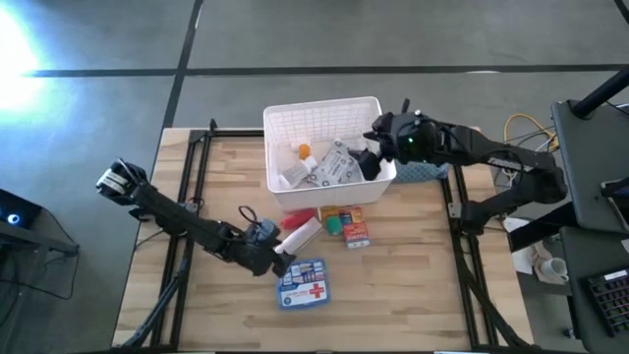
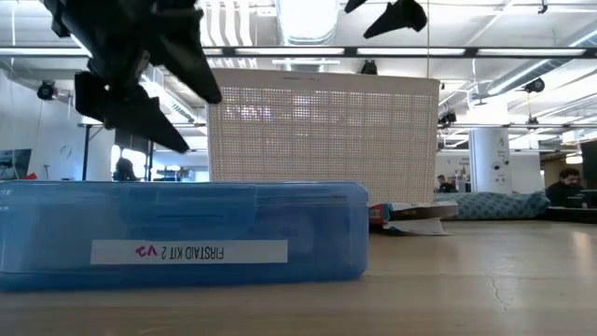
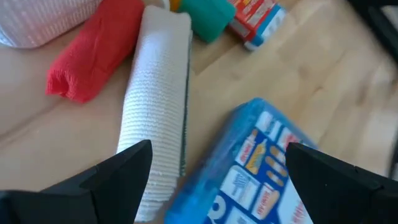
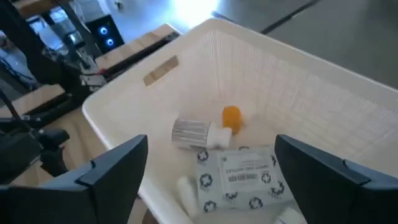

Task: Pick & place medical supplies in basket/bin
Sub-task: Put the white rolled bandage into the white container

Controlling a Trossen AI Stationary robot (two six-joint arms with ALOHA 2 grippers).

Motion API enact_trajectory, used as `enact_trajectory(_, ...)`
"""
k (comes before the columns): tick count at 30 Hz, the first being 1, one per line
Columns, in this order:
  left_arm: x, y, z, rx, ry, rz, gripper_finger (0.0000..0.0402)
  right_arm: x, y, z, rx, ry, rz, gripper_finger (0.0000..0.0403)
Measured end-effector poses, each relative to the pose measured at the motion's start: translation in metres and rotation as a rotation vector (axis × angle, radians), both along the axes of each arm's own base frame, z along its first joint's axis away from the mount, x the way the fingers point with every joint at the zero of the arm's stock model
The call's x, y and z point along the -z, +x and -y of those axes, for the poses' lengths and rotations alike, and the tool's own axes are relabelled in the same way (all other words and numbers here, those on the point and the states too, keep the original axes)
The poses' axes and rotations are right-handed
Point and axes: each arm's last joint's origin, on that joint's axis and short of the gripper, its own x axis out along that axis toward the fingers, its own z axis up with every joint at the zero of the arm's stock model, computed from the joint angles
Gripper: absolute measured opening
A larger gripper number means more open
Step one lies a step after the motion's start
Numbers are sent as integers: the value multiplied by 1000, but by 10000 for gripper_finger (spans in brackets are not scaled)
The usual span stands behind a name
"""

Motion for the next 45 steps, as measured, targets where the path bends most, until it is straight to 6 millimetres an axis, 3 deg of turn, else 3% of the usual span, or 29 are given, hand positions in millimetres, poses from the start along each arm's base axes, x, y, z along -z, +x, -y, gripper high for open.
enact_trajectory(6, 26, 35, 6, -9, 31, -151, 345, 8, -6, -10, 17, -21, -81, 339)
enact_trajectory(13, 45, 67, 0, -117, 190, -596, 345, 22, 1, -16, 14, -4, -127, 333)
enact_trajectory(18, 41, 88, -1, -59, 212, -656, 345, 32, 2, -18, 22, 19, -147, 337)
enact_trajectory(22, 42, 89, -7, -15, 203, -687, 333, 35, 2, -18, 23, 22, -155, 337)
enact_trajectory(27, 45, 83, -13, 98, 170, -757, 271, 35, 2, -18, 24, 24, -154, 329)
enact_trajectory(33, 41, 74, -11, 153, 92, -813, 144, 35, 2, -18, 23, 24, -155, 327)
enact_trajectory(36, 24, 62, -3, 118, 52, -809, 96, 35, 2, -18, 24, 25, -154, 327)
enact_trajectory(40, -18, 37, 16, 42, -26, -679, 94, 35, 3, -20, 19, 31, -152, 327)
enact_trajectory(45, -94, 1, 28, -85, 43, -190, 118, 35, 3, -23, 5, 28, -146, 327)
